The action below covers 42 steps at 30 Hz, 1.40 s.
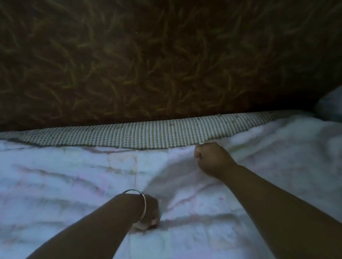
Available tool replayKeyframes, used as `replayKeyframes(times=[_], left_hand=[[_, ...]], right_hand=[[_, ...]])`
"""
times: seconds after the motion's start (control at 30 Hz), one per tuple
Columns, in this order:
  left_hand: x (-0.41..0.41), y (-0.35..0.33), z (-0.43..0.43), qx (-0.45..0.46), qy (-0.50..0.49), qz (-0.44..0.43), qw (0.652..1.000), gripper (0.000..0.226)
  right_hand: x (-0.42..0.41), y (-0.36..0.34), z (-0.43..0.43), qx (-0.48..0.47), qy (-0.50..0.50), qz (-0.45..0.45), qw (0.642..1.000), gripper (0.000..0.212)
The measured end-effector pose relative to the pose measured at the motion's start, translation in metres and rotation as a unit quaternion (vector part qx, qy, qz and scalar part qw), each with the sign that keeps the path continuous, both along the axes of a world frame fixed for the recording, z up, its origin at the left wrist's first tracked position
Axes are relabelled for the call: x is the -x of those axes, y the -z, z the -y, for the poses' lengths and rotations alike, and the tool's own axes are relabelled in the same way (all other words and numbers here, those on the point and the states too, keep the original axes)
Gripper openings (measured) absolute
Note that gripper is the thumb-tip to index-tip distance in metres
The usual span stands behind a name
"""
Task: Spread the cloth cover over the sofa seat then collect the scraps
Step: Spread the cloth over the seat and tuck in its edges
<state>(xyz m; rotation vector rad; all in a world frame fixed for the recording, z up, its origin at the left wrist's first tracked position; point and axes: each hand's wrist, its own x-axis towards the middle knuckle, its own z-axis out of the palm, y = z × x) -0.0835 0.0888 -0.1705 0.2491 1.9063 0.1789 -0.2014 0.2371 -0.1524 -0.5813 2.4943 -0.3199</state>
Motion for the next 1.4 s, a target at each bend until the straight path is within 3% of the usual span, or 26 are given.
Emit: replayKeyframes(times=[0.13,0.3,0.77,0.97,1.1,1.27,1.4], left_hand=[[0.027,-0.005,-0.012,0.005,-0.177,-0.235,0.956,0.039],[0.060,-0.010,-0.028,-0.010,-0.157,-0.356,0.921,0.048],[0.121,-0.010,-0.089,0.015,-0.092,-0.368,0.925,0.054],[0.158,0.011,-0.152,0.031,-0.105,-0.375,0.921,0.059],[0.192,0.027,-0.190,0.047,-0.157,-0.385,0.908,0.061],[0.216,0.036,-0.211,0.088,-0.189,-0.398,0.894,0.040],[0.225,0.043,-0.219,0.033,-0.256,-0.417,0.872,0.026]], right_hand=[[0.007,0.000,-0.018,0.001,0.019,-0.007,1.000,0.032],[0.019,-0.003,-0.040,-0.004,0.055,-0.007,0.998,0.033],[0.053,-0.007,-0.120,-0.005,0.144,-0.053,0.988,0.035],[0.088,0.002,-0.194,-0.031,0.163,-0.127,0.978,0.036],[0.124,0.015,-0.235,-0.034,0.163,-0.248,0.954,0.035],[0.161,0.024,-0.262,-0.079,0.137,-0.206,0.966,0.050],[0.181,0.033,-0.270,-0.081,0.113,-0.160,0.977,0.047]])
